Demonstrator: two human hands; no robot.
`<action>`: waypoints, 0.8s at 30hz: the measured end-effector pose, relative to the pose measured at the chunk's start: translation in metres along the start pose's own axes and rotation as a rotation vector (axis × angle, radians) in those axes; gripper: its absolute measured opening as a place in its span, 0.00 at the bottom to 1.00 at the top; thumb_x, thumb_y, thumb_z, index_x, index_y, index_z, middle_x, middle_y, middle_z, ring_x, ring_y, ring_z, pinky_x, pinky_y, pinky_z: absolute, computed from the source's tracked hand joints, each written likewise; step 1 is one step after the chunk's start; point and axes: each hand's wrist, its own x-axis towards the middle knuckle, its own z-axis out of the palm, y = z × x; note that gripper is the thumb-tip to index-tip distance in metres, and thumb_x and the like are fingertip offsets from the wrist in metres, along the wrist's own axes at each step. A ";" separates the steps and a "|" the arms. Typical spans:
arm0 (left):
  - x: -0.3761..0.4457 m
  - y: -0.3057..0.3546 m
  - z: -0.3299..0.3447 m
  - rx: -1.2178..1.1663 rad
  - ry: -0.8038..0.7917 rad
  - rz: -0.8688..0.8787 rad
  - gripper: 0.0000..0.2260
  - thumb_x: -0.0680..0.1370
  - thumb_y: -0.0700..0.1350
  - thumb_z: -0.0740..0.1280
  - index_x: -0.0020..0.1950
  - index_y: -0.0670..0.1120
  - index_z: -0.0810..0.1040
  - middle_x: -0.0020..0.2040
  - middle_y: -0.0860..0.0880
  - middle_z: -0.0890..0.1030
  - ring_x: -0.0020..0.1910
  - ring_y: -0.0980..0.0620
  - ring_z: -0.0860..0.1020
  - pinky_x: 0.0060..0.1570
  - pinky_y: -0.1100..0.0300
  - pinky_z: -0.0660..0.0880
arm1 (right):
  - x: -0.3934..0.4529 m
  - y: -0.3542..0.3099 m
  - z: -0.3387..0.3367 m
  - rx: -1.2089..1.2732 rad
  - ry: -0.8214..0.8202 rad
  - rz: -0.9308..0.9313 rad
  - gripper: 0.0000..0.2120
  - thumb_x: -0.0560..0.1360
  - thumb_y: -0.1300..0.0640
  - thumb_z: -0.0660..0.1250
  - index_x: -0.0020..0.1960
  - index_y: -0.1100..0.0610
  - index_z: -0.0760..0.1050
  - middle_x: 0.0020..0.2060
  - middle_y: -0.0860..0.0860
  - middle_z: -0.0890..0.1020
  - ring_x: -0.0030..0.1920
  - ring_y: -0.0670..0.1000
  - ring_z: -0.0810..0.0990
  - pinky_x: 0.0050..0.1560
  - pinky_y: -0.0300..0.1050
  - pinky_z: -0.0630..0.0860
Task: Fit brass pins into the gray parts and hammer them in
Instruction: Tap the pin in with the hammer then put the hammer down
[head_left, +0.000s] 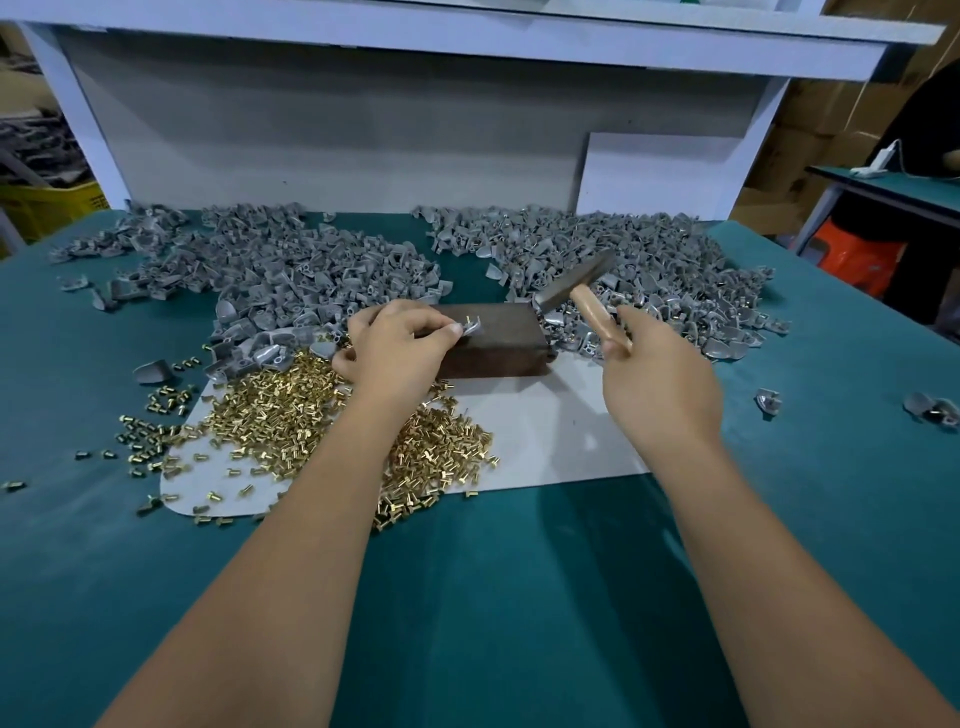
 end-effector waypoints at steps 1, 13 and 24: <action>0.000 0.000 0.000 -0.005 -0.001 -0.001 0.10 0.77 0.52 0.70 0.35 0.59 0.79 0.58 0.62 0.76 0.71 0.52 0.58 0.64 0.47 0.49 | -0.001 0.002 0.002 -0.023 -0.025 0.017 0.10 0.79 0.55 0.58 0.59 0.51 0.72 0.42 0.54 0.79 0.37 0.58 0.70 0.35 0.46 0.65; -0.003 0.001 0.001 0.087 0.026 0.166 0.09 0.76 0.54 0.70 0.37 0.64 0.76 0.53 0.65 0.76 0.68 0.56 0.59 0.65 0.50 0.51 | 0.002 -0.048 0.001 0.322 -0.103 -0.204 0.16 0.76 0.46 0.64 0.62 0.48 0.77 0.52 0.48 0.80 0.53 0.49 0.76 0.51 0.46 0.72; 0.002 -0.001 -0.007 -0.006 0.014 0.217 0.11 0.77 0.50 0.70 0.47 0.69 0.77 0.51 0.72 0.70 0.69 0.52 0.64 0.71 0.40 0.61 | 0.053 -0.068 0.012 0.634 -0.139 -0.036 0.15 0.76 0.57 0.67 0.62 0.51 0.76 0.55 0.48 0.81 0.49 0.49 0.81 0.47 0.46 0.79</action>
